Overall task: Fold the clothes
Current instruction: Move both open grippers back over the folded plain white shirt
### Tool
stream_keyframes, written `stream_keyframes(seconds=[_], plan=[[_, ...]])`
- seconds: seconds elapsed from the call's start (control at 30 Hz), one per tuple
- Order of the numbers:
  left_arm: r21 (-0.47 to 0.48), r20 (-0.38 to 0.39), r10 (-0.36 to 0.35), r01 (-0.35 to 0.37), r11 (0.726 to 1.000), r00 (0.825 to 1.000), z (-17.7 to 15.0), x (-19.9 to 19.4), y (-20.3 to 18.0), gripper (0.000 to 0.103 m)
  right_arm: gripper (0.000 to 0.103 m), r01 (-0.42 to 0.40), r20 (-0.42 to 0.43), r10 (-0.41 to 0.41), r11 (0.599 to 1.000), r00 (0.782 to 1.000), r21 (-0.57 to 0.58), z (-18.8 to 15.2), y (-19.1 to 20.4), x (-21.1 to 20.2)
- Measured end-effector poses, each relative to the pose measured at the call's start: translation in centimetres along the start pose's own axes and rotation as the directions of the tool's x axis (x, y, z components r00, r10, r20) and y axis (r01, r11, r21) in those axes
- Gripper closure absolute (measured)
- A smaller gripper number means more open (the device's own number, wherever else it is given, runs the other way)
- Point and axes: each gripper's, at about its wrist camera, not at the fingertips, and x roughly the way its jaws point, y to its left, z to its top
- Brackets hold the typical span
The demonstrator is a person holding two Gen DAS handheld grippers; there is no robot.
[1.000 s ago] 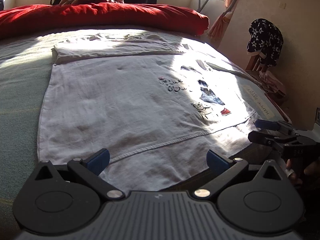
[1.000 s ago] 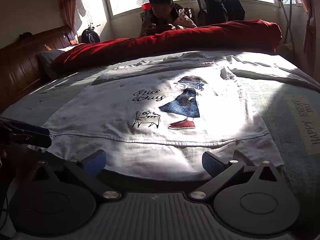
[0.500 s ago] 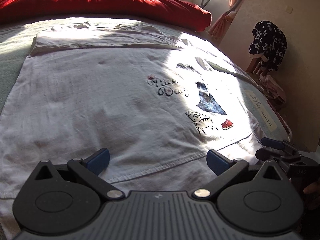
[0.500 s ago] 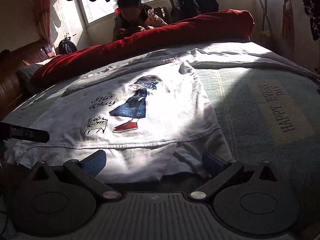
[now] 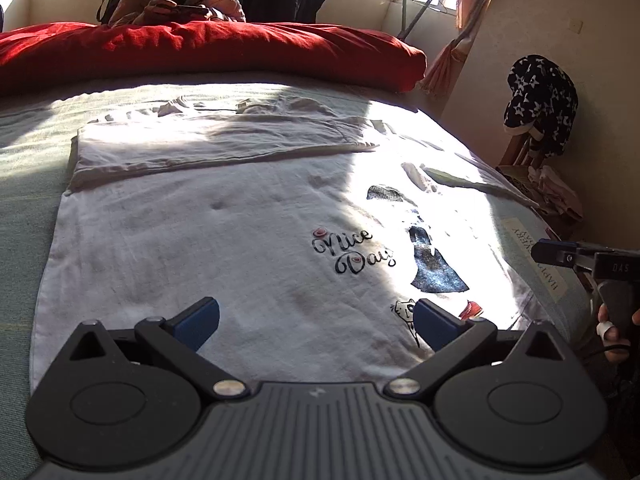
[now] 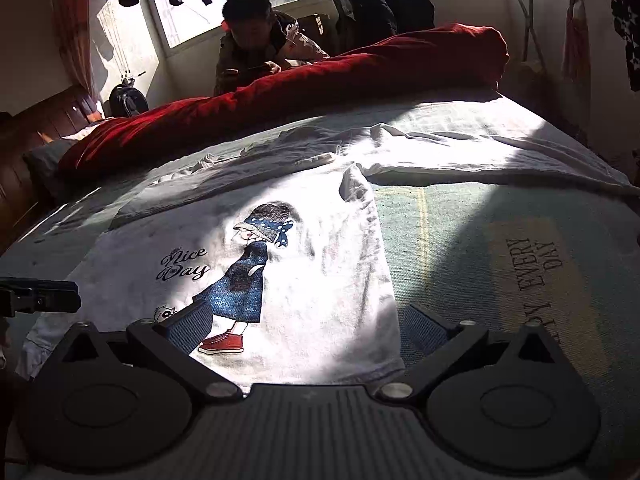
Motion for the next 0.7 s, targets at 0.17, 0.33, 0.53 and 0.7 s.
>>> stream_keyframes(seconds=[0.17,0.33,0.53,0.7], plan=[[0.015,-0.003,0.040,-0.040,0.999,0.999,2.0,1.3,1.4,0.001,0.000,-0.036,-0.018,0.035,0.999,0.999,-0.009,8.0,-0.9,3.3],[0.045,0.024,0.064,-0.065,0.997,0.998,4.0,1.9,3.1,0.001,0.000,-0.076,-0.072,0.072,0.996,0.995,-0.046,15.5,-0.1,9.6],[0.031,0.026,0.014,-0.014,0.999,1.000,6.6,3.1,5.8,0.001,0.000,-0.144,-0.206,0.149,0.989,0.967,0.036,21.8,0.7,20.6],[0.092,0.002,-0.061,0.060,0.994,0.998,9.7,4.8,6.9,0.001,0.000,-0.152,-0.298,0.183,0.981,0.937,0.122,23.3,1.1,29.1]])
